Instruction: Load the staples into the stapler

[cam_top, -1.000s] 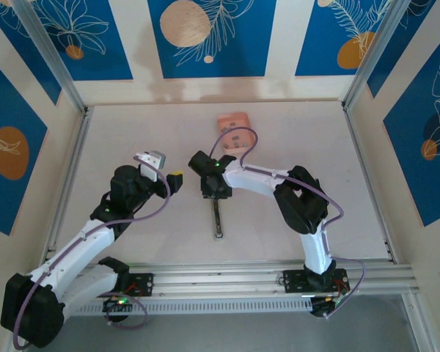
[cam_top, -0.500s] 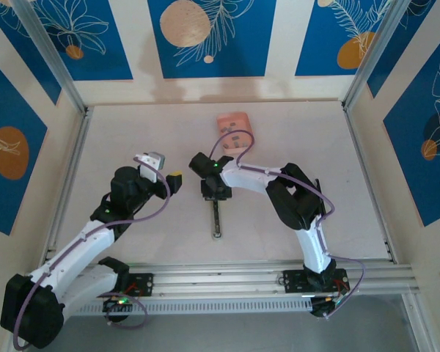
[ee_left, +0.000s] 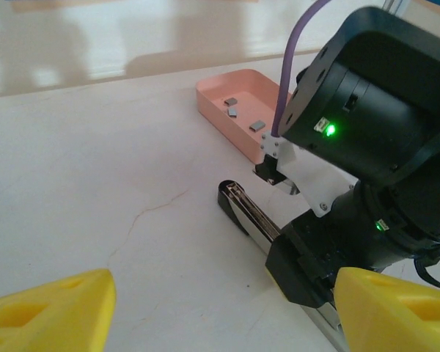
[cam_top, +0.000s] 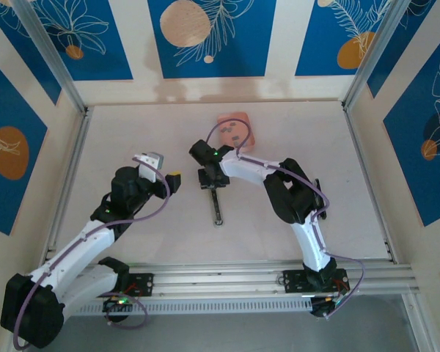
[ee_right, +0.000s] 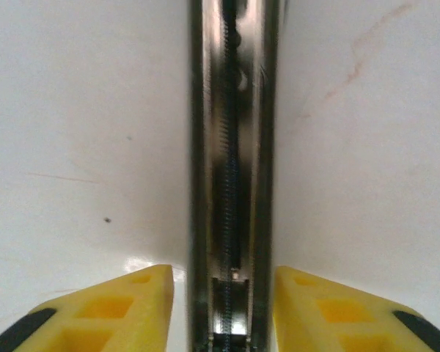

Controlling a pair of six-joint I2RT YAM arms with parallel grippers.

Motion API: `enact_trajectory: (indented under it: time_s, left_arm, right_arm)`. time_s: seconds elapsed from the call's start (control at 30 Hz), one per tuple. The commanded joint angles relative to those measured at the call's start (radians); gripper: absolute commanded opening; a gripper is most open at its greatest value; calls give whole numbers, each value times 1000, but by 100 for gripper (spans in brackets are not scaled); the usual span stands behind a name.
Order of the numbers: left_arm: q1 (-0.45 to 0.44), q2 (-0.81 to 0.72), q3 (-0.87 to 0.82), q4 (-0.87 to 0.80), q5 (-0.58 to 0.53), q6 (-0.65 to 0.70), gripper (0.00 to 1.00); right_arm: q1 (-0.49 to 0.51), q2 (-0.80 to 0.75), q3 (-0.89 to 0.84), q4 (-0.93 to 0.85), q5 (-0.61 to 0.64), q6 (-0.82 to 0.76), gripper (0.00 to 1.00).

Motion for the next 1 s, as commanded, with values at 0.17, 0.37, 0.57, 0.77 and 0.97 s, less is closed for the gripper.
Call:
enact_trajectory:
  time_s: [0.17, 0.37, 0.57, 0.77, 0.97]
  left_arm:
    - [-7, -6, 64, -99, 4, -14, 79]
    - [-7, 35, 65, -81, 109, -35, 78]
    - [-23, 65, 62, -34, 140, -47, 78]
    - [-29, 78, 49, -6, 142, -62, 78]
    - [-33, 87, 42, 2, 128, -56, 78]
  right_arm:
    - [-10, -268, -119, -64, -5, -154, 56]
    - [-170, -495, -342, -204, 45, -241, 63]
    - [-495, -704, -554, -224, 14, -324, 68]
    - [-790, -749, -601, -205, -63, -386, 78]
    - [-867, -656, -583, -173, -36, -473, 99]
